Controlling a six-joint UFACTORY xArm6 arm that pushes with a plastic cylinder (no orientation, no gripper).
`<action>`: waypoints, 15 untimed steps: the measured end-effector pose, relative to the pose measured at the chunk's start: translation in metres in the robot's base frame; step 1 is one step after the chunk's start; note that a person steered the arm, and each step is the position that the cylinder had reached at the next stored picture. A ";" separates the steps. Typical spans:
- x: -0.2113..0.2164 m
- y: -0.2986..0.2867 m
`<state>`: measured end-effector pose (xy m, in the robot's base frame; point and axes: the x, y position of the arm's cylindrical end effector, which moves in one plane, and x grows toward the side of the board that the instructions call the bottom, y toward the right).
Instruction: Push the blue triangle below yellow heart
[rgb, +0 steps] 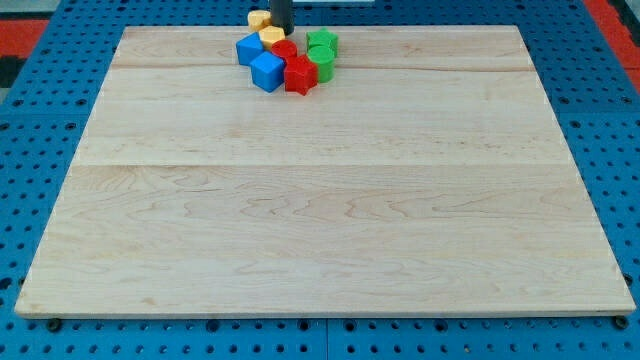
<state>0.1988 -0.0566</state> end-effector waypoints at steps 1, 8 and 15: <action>0.016 -0.021; 0.077 -0.052; 0.026 -0.005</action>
<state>0.2250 -0.0612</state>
